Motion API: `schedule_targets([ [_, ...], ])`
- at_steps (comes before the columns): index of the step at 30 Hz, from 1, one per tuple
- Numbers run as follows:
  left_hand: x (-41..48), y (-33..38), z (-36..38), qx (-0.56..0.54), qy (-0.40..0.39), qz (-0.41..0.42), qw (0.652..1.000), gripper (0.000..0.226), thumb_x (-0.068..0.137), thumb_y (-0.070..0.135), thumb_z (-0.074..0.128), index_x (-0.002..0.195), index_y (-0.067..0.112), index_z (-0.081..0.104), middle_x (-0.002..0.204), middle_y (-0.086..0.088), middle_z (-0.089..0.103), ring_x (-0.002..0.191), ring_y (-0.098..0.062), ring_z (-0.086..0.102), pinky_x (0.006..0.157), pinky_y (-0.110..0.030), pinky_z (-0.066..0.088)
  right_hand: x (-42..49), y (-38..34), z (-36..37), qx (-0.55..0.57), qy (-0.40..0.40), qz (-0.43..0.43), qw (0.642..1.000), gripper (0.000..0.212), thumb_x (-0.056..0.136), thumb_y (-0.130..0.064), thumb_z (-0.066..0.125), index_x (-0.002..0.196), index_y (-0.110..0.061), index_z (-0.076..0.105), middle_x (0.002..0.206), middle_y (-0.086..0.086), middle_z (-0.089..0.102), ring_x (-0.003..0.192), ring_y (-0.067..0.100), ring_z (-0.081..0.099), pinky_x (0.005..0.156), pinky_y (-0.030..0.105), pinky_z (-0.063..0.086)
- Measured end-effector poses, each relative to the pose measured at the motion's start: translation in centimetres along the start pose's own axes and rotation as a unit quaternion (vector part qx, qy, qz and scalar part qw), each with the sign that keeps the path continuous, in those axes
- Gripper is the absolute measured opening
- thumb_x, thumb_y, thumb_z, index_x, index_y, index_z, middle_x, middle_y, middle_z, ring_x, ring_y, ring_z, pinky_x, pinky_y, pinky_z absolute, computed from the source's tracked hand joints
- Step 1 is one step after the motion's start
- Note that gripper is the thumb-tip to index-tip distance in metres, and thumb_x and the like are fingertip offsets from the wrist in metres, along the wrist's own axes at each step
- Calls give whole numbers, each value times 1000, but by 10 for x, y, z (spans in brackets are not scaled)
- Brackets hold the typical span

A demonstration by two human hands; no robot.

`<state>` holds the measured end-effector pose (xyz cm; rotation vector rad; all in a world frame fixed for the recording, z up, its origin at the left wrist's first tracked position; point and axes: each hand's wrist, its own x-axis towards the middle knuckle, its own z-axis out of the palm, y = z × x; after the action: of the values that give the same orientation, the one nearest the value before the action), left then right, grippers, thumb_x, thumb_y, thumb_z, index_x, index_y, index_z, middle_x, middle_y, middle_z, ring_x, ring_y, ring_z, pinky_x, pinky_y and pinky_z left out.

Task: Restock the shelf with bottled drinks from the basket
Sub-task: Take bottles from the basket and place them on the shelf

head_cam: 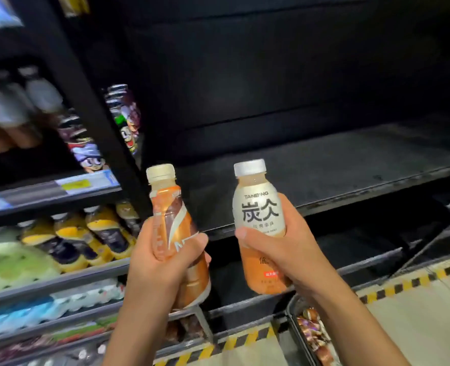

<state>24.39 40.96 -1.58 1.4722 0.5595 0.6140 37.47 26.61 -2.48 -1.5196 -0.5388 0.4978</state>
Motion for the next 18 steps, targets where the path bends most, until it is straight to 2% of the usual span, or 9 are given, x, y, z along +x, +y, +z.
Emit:
schedule_targets([
  [4,-23,13,-83,15,70,24,997,31,69,29,80,96,30,65,91,-20,69,82,-43,68,74,-59,58,-6,-14,88,13,-81,-19,996,55,65,-31,82,114,-31,58,93,-7,72,80,7,69,66,22,55],
  [7,-37,22,-143,20,109,39,993,34,69,31,82,97,27,63,91,-24,67,80,-43,67,74,-59,57,-15,-20,153,21,-127,-25,991,57,64,-35,83,115,-35,59,99,-4,73,87,13,71,71,27,57],
  [12,-59,31,-231,31,159,50,986,28,72,30,79,94,27,62,91,-25,65,84,-46,66,77,-61,54,-32,-28,244,30,-160,-40,986,65,53,-45,81,114,-31,62,97,-1,74,85,15,70,72,31,58],
  [15,-64,30,-273,18,172,36,984,30,72,29,83,94,28,62,90,-23,67,81,-42,68,74,-55,57,-40,-27,286,43,-179,-40,982,59,52,-48,81,107,-38,64,96,-2,74,84,15,71,72,35,59],
  [18,-60,30,-310,-3,176,29,984,30,73,26,83,94,26,62,86,-19,68,76,-35,70,71,-47,59,-43,-28,320,41,-187,-37,981,61,52,-49,81,110,-36,64,96,-1,74,84,18,71,71,36,57],
])
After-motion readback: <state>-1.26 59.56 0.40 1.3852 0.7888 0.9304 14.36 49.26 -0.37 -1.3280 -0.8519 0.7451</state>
